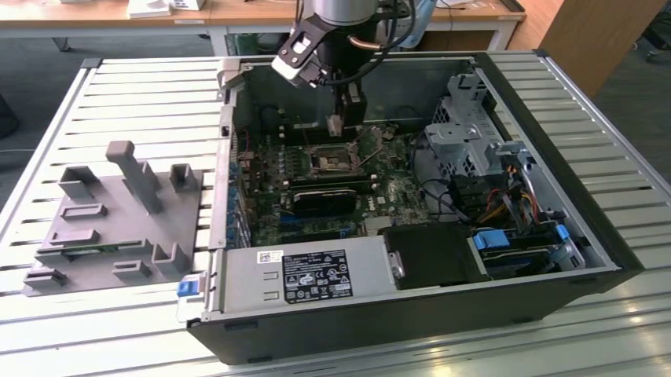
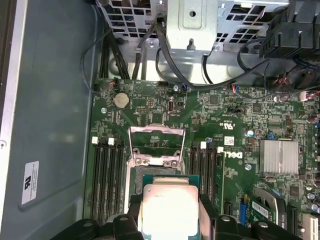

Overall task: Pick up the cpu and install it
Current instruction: 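Place the cpu into insertion slot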

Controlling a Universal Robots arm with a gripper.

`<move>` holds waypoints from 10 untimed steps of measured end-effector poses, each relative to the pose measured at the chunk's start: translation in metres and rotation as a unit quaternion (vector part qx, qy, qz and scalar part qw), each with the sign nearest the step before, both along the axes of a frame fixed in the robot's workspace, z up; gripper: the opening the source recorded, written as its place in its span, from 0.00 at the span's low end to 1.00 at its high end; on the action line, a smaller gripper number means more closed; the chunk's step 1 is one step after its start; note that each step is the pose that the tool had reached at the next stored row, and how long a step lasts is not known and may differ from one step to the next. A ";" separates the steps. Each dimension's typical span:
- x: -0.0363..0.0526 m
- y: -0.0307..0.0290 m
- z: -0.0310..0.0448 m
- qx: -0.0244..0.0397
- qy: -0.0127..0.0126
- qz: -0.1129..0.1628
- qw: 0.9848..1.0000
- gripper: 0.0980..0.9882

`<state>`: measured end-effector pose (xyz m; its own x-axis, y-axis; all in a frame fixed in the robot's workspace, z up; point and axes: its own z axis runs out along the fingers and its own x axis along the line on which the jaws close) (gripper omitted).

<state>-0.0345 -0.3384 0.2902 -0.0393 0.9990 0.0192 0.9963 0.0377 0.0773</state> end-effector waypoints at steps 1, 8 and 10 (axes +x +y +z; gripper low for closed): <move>0.0000 0.0001 -0.0012 0.000 0.000 0.000 1.000 0.49; 0.0000 0.0029 -0.0109 0.000 0.000 0.000 1.000 0.49; -0.0001 0.0050 -0.0129 0.000 0.000 0.000 1.000 0.49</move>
